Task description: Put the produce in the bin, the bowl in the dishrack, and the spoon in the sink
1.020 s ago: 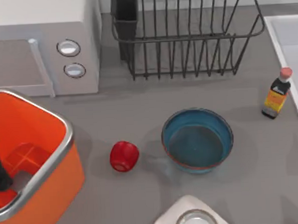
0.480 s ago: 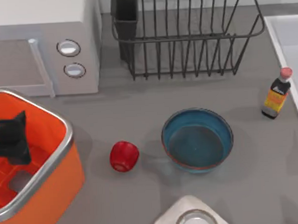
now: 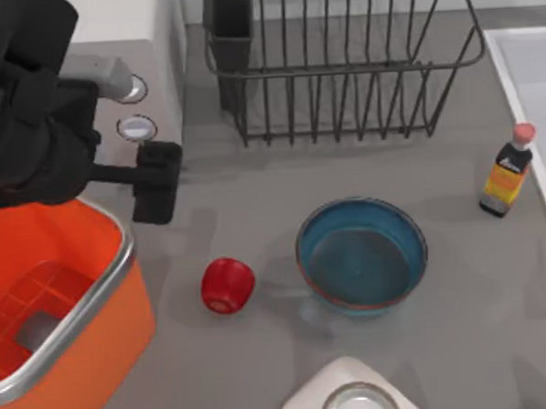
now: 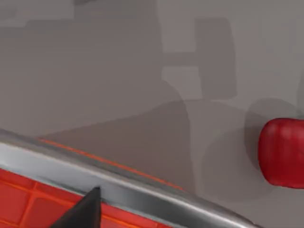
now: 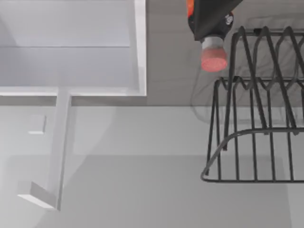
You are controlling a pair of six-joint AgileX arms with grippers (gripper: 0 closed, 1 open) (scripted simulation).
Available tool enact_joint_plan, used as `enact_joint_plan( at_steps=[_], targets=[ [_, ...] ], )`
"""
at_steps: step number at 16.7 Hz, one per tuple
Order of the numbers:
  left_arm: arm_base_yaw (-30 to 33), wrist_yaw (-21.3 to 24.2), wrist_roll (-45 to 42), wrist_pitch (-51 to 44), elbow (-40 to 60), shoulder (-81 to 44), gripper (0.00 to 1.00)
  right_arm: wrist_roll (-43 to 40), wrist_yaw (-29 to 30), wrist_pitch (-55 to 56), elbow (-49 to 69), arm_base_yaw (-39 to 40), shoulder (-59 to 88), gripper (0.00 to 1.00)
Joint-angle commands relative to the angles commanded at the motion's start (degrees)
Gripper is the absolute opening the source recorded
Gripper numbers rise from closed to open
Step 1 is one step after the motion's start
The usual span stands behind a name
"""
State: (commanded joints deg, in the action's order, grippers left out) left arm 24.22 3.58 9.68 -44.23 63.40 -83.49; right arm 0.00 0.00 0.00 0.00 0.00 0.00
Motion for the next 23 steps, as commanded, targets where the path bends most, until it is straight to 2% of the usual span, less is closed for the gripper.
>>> enact_joint_plan(
  at_steps=[4,8,13,14,23],
  targets=[
    [5.5,0.8,2.0,-10.2,13.4,-18.8,1.00,0.0,0.0,0.0,0.0,0.0,0.0,1.00],
    [8.8,1.1,3.2,-16.7,21.2,-29.1,1.00,0.0,0.0,0.0,0.0,0.0,0.0,1.00],
    [9.4,1.2,3.4,-17.9,22.6,-30.8,1.00,0.0,0.0,0.0,0.0,0.0,0.0,1.00],
    [8.6,-1.6,2.2,-19.2,24.4,-27.7,1.00,0.0,0.0,0.0,0.0,0.0,0.0,1.00],
    [9.0,1.3,3.0,-14.8,20.1,-31.4,1.00,0.0,0.0,0.0,0.0,0.0,0.0,1.00]
  ],
)
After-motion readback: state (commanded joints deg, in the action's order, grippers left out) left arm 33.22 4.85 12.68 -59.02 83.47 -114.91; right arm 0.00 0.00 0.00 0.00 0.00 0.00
